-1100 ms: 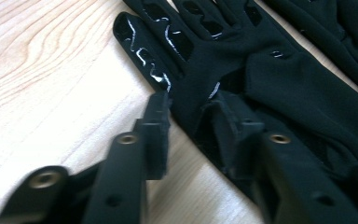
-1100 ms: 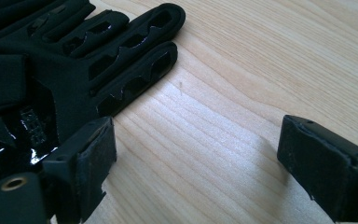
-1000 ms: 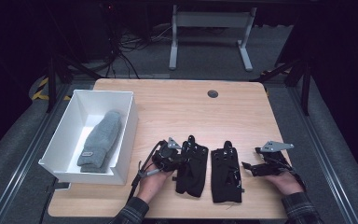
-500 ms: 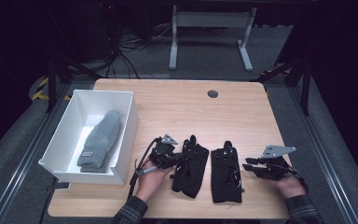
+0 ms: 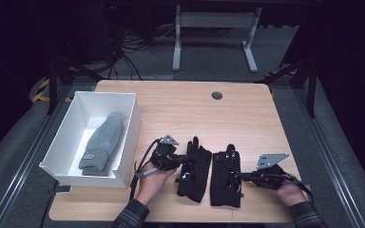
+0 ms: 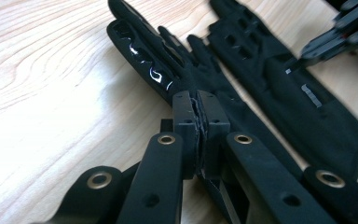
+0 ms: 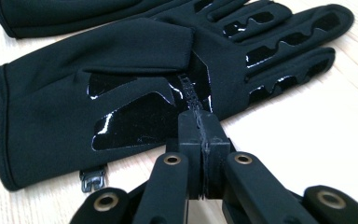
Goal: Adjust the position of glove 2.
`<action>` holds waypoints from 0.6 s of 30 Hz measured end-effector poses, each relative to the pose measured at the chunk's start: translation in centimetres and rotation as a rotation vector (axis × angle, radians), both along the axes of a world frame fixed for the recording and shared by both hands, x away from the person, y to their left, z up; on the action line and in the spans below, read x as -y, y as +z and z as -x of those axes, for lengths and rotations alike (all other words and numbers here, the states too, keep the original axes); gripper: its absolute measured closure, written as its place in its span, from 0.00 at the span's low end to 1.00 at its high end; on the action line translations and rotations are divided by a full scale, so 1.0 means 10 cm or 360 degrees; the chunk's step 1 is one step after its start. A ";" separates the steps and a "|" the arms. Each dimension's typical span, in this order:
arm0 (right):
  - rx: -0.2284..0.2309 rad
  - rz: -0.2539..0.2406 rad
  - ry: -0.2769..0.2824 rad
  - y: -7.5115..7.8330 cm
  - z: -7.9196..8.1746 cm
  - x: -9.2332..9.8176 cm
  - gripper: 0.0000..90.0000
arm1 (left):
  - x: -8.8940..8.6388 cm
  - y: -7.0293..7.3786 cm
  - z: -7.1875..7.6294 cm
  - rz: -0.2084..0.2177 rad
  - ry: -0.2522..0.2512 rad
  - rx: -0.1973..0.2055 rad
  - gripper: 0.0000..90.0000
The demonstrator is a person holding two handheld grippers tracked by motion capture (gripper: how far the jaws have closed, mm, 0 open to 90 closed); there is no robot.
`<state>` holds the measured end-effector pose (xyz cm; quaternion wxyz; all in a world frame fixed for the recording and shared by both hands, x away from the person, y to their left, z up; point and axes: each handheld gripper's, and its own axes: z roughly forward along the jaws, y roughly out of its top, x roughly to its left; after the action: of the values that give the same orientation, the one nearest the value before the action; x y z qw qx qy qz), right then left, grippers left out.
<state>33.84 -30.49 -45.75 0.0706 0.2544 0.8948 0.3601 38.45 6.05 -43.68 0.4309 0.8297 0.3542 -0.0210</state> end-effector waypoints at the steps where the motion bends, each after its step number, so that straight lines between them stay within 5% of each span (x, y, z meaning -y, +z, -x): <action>1: -0.0003 -0.0009 0.0007 0.00 0.00 -0.01 1.00 | 0.00 0.02 0.00 0.0012 -0.0006 0.0000 0.98; 18: 0.0019 -0.0017 0.0046 -0.02 -0.06 -0.20 1.00 | -0.03 0.21 0.05 0.0093 -0.0024 0.0039 0.98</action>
<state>34.45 -28.44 -45.92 0.0695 0.2397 0.8960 0.3673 37.94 6.35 -41.54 0.4590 0.8196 0.3419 -0.0244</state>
